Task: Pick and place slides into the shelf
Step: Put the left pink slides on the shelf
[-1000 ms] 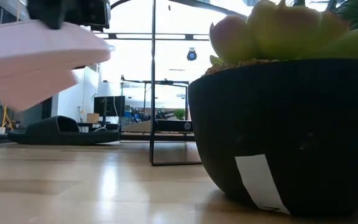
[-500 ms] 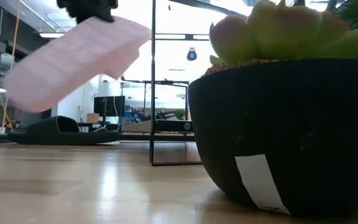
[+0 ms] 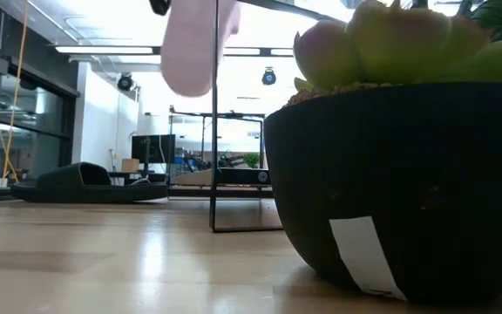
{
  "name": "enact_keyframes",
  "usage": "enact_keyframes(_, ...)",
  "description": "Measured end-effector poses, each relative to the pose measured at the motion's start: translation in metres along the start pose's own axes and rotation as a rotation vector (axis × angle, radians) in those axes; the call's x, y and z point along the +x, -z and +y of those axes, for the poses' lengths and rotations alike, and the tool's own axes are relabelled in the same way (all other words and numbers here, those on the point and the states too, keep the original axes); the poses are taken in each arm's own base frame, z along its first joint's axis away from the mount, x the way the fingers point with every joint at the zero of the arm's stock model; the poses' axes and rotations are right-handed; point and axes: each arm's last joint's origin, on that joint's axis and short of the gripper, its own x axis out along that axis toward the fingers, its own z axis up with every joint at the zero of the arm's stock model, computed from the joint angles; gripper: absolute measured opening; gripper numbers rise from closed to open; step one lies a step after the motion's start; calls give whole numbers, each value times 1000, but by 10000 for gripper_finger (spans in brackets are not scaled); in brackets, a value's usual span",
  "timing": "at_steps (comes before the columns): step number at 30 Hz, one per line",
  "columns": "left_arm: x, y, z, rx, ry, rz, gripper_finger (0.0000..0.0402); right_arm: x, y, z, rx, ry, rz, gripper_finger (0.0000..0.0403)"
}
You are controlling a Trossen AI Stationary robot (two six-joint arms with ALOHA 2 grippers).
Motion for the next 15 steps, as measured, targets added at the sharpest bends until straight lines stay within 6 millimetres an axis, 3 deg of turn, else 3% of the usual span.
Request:
enact_keyframes(7,9,-9,-1,12,54,-91,68,0,-1,3,24,-43,5,0)
enact_keyframes(15,25,0,4,-84,16,-30,68,0,-2,7,31,-78,-2,0)
